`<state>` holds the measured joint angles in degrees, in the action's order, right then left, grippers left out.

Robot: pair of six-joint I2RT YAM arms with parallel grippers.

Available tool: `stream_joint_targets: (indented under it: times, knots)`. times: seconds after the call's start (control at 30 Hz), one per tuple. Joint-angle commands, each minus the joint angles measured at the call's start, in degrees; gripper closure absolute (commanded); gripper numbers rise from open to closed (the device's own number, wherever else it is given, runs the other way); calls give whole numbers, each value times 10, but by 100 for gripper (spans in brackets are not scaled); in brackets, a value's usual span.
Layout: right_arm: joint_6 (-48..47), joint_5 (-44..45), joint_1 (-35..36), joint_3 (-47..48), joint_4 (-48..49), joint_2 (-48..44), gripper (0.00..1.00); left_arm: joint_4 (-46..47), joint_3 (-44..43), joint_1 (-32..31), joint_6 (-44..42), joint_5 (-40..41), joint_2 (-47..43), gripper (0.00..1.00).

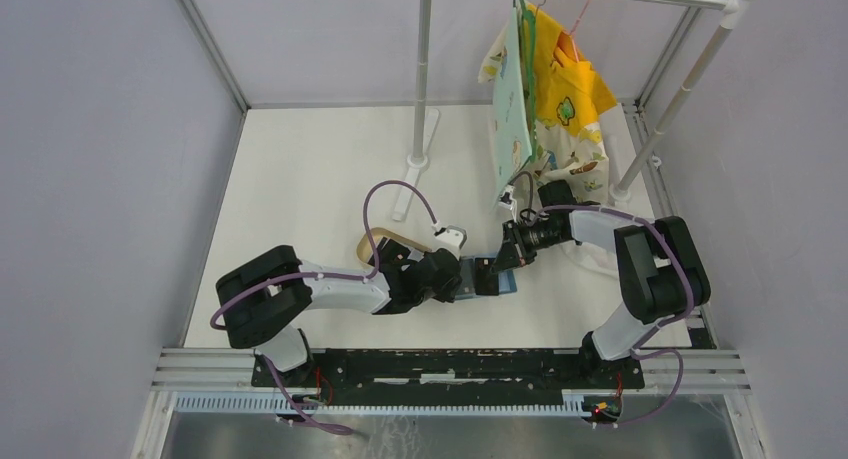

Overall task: Put the credit cards into the card holder
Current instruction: Insert the credit card into the card holder.

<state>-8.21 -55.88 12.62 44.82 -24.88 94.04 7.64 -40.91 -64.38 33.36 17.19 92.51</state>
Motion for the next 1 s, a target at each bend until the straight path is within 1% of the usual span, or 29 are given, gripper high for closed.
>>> stream_joint_targets:
  times: [0.0,0.17,0.27,0.5,0.73,0.97]
  knots:
    - [13,-18,-7,28,15,7,100,-29,7,-1,6,30,-14,67]
    - [3,-41,-15,36,-1,-1,100,-32,6,-2,6,32,-1,69]
    - [19,-36,-15,29,16,-2,100,-30,5,-2,6,31,0,71]
    - [59,-17,-15,14,58,25,100,-24,4,-1,6,22,7,71]
    - [66,29,-15,12,61,31,100,-23,2,-2,6,18,11,71]
    - [74,94,-15,-4,72,11,100,-22,3,-1,5,16,12,72]
